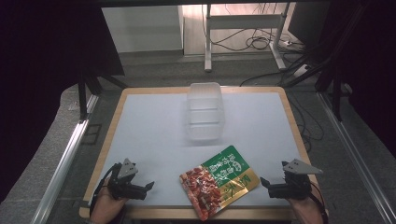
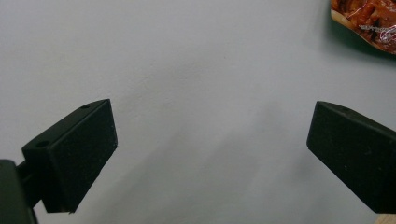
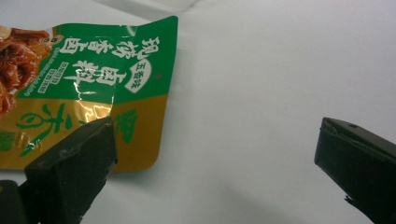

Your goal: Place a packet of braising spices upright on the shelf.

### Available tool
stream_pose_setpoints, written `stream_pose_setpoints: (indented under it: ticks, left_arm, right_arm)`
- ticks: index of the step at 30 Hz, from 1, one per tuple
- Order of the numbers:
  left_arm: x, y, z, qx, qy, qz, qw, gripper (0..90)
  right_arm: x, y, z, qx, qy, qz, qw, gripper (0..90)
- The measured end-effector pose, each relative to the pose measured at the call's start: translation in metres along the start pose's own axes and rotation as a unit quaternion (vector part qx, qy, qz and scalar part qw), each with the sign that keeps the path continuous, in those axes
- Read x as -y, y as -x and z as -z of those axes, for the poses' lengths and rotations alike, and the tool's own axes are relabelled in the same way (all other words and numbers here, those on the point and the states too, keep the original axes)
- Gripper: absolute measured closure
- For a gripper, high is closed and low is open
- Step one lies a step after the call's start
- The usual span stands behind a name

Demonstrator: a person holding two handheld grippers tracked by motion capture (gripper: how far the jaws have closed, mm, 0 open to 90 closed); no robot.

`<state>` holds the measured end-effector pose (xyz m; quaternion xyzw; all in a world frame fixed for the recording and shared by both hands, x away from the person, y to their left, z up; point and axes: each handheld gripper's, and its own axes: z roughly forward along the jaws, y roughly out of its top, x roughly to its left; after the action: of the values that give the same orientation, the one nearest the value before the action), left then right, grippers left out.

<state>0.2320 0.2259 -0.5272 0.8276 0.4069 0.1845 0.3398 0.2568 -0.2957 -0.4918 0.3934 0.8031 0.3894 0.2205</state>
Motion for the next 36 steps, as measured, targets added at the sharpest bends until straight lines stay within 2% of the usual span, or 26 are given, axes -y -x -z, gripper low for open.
stream_pose_setpoints:
  ticks: [7,20,25,33,34,36]
  left_arm:
    - [0.0,0.0,0.0,0.0,-0.002,-0.002,1.0,1.8]
    - [0.0,0.001,-0.001,-0.001,-0.003,-0.005,1.0,1.9]
    - [-0.001,0.001,-0.001,-0.001,-0.005,-0.007,1.0,1.9]
    - [-0.001,0.001,-0.001,-0.002,-0.006,-0.009,0.9999,2.0]
    - [-0.001,0.001,-0.001,-0.002,-0.007,-0.01,0.9999,2.0]
    - [-0.001,0.001,-0.001,-0.002,-0.007,-0.01,0.9999,2.0]
  right_arm:
    - [-0.005,-0.002,-0.006,-0.005,0.003,0.01,0.9999,0.0]
    - [-0.015,-0.01,-0.024,-0.035,0.0,0.032,0.9989,1.5]
    - [-0.015,-0.009,-0.032,-0.048,-0.004,0.025,0.9985,2.4]
    - [-0.019,-0.017,-0.049,-0.062,-0.037,0.029,0.997,2.1]
    - [-0.02,-0.019,-0.054,-0.07,-0.047,0.033,0.9959,1.8]
    - [-0.021,-0.02,-0.058,-0.083,-0.05,0.029,0.9949,1.6]
